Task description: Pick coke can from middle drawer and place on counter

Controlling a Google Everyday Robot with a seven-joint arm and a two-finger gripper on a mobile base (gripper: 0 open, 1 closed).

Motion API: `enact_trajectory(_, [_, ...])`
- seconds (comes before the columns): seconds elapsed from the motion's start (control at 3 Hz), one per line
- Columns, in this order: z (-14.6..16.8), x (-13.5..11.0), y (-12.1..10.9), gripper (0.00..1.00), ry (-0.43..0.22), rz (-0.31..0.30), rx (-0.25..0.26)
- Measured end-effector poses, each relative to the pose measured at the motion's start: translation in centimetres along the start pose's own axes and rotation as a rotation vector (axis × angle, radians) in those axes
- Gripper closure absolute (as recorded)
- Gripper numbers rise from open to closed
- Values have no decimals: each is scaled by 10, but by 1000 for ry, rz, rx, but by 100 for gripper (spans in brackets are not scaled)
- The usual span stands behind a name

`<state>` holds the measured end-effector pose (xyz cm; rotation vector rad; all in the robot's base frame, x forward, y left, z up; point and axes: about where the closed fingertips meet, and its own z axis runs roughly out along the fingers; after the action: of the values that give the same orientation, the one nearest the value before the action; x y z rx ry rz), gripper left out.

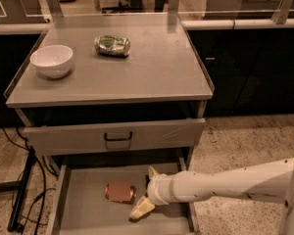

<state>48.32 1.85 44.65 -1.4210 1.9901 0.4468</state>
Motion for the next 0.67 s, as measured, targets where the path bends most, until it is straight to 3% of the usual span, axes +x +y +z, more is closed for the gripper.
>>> enact_trajectory(0.33, [23,-4,5,0,-41,14,-27])
enact_trajectory(0.67, [23,-4,5,0,-41,14,-27])
